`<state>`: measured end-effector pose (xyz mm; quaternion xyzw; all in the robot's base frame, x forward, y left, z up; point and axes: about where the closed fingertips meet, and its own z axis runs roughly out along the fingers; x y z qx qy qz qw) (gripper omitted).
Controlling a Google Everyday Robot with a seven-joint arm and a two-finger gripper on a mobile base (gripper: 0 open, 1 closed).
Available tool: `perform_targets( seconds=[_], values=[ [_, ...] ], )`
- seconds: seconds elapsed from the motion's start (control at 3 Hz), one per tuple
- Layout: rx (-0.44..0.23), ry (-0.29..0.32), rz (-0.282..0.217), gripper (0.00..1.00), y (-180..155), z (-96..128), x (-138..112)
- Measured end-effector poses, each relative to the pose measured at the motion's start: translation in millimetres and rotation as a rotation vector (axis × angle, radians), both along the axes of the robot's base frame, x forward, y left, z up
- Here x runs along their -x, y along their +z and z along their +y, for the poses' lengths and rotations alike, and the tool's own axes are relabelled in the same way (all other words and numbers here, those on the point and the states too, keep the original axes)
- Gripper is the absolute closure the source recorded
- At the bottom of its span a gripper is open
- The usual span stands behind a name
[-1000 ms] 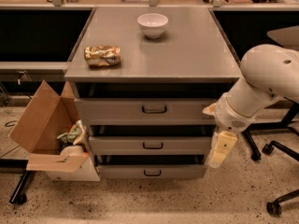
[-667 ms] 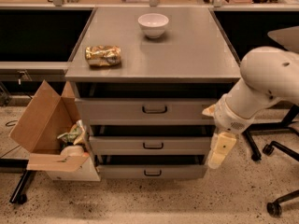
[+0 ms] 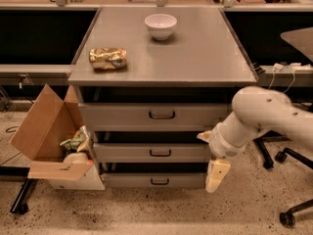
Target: Open bottom drawer
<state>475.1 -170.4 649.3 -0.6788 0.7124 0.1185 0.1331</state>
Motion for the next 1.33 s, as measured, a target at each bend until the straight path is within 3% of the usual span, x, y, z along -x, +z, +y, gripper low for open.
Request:
perform_targets(
  seconds=[0.33,0.67,1.33],
  values=[
    [-0.071,0.049,0.042,0.00,-80.4,25.8,5.7],
    [-0.071,0.050,0.042,0.00,-81.1,26.1,5.9],
    [-0.051,0.220,0.088,0.00,-160.4,73.1,39.9]
  ],
)
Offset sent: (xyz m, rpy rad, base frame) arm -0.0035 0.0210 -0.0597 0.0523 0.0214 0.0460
